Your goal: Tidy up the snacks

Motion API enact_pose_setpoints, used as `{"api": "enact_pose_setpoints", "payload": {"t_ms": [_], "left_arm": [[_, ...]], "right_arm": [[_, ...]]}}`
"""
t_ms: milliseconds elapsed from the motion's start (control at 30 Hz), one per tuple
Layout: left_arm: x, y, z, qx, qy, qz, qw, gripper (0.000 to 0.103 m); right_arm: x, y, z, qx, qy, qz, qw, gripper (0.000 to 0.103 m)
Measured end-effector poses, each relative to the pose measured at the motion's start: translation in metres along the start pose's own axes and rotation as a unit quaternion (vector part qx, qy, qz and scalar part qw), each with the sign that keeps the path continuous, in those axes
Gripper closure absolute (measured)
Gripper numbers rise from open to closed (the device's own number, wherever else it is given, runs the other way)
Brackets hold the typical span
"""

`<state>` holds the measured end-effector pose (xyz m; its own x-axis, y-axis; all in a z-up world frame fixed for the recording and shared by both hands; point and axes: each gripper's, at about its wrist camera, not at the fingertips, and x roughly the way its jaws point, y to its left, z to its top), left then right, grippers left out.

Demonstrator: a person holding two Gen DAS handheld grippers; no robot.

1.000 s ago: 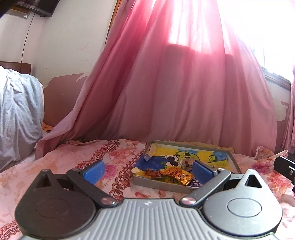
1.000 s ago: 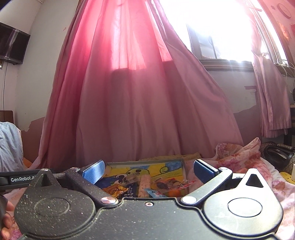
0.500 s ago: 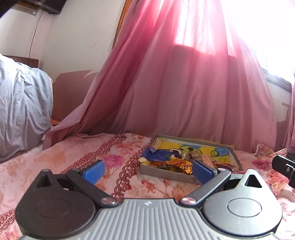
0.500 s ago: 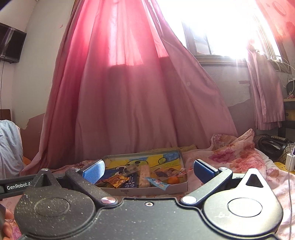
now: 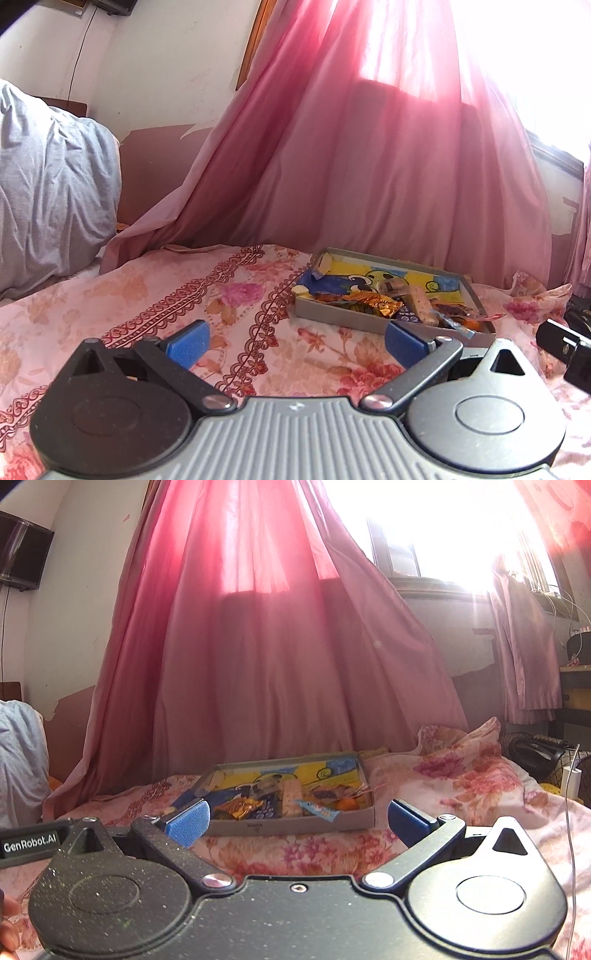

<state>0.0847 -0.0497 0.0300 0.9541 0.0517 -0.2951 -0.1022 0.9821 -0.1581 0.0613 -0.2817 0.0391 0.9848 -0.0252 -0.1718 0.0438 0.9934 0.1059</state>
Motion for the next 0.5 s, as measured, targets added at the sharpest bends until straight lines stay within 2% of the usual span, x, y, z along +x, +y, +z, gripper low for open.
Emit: {"api": "enact_pose_setpoints", "payload": {"t_ms": [500], "left_arm": [[-0.014, 0.025, -0.014, -0.006, 0.002, -0.004, 1.0000, 0.000]], "right_arm": [[-0.022, 0.011, -0.012, -0.009, 0.009, -0.018, 1.000, 0.001]]}}
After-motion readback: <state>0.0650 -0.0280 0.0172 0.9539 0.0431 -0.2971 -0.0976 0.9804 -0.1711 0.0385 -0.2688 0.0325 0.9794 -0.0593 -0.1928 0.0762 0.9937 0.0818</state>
